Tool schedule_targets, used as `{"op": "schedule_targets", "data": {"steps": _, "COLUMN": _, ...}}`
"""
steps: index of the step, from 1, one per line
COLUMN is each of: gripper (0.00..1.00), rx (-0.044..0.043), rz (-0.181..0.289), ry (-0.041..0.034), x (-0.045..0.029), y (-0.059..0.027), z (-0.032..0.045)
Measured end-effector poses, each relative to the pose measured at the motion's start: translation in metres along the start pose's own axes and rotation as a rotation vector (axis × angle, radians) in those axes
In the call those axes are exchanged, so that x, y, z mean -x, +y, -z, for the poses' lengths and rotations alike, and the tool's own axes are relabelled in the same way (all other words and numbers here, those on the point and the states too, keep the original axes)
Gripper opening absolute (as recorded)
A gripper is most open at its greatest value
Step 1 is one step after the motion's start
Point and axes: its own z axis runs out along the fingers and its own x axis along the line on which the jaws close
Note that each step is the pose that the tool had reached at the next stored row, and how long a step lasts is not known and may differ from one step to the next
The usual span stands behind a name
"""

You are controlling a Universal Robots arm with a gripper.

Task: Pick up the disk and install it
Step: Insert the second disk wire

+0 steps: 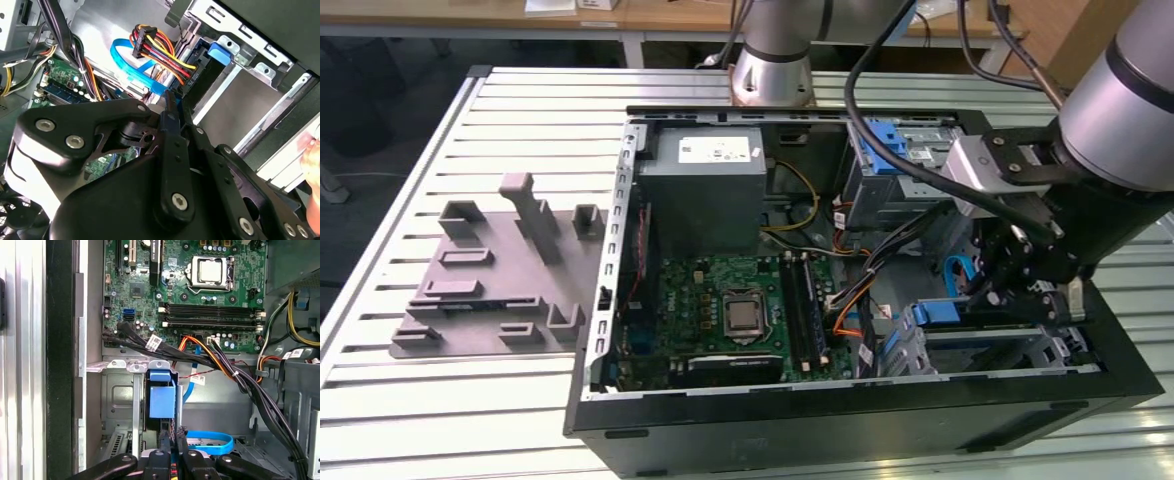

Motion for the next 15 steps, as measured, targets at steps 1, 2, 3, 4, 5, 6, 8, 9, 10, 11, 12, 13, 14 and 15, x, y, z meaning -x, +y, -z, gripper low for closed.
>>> {"op": "schedule_targets", "data": {"steps": 1, "gripper": 0.16, "rx": 0.0, "rz": 0.0, "ry": 0.0002, "x": 0.0, "y": 0.0, "z": -0.0002}}
{"op": "schedule_targets", "data": {"steps": 2, "gripper": 0.16, "rx": 0.0, "rz": -0.001, "ry": 0.0003, "x": 0.0, "y": 0.0, "z": -0.0005}}
{"op": "schedule_targets", "data": {"steps": 3, "gripper": 0.16, "rx": 0.0, "rz": -0.001, "ry": 0.0003, "x": -0.0001, "y": 0.0, "z": -0.0007}}
{"op": "schedule_targets", "data": {"steps": 4, "gripper": 0.16, "rx": 0.0, "rz": -0.001, "ry": 0.0002, "x": -0.0001, "y": 0.0, "z": -0.0009}}
{"op": "schedule_targets", "data": {"steps": 5, "gripper": 0.16, "rx": 0.0, "rz": -0.001, "ry": 0.0001, "x": -0.0001, "y": 0.0, "z": -0.001}}
{"op": "schedule_targets", "data": {"steps": 6, "gripper": 0.16, "rx": 0.0, "rz": -0.001, "ry": 0.0, "x": -0.0001, "y": -0.0002, "z": -0.0011}}
{"op": "schedule_targets", "data": {"steps": 8, "gripper": 0.16, "rx": -0.0001, "rz": -0.001, "ry": 0.0001, "x": -0.0001, "y": -0.0005, "z": -0.0011}}
{"op": "schedule_targets", "data": {"steps": 9, "gripper": 0.16, "rx": -0.0001, "rz": -0.001, "ry": 0.0, "x": -0.0001, "y": -0.0005, "z": -0.0009}}
{"op": "schedule_targets", "data": {"steps": 10, "gripper": 0.16, "rx": -0.0002, "rz": -0.001, "ry": -0.0006, "x": 0.0, "y": -0.0006, "z": -0.0004}}
{"op": "schedule_targets", "data": {"steps": 11, "gripper": 0.16, "rx": -0.0003, "rz": -0.001, "ry": -0.0011, "x": 0.0, "y": -0.0006, "z": 0.0003}}
{"op": "schedule_targets", "data": {"steps": 12, "gripper": 0.16, "rx": -0.0002, "rz": -0.001, "ry": -0.0004, "x": 0.0001, "y": -0.0007, "z": 0.0015}}
{"op": "schedule_targets", "data": {"steps": 13, "gripper": 0.16, "rx": -0.0001, "rz": -0.001, "ry": -0.0001, "x": 0.0001, "y": -0.0007, "z": 0.0023}}
{"op": "schedule_targets", "data": {"steps": 14, "gripper": 0.16, "rx": -0.0001, "rz": -0.001, "ry": -0.0004, "x": 0.0001, "y": -0.0007, "z": 0.0023}}
{"op": "schedule_targets", "data": {"steps": 15, "gripper": 0.16, "rx": -0.0001, "rz": -0.001, "ry": -0.0004, "x": 0.0001, "y": -0.0007, "z": 0.0023}}
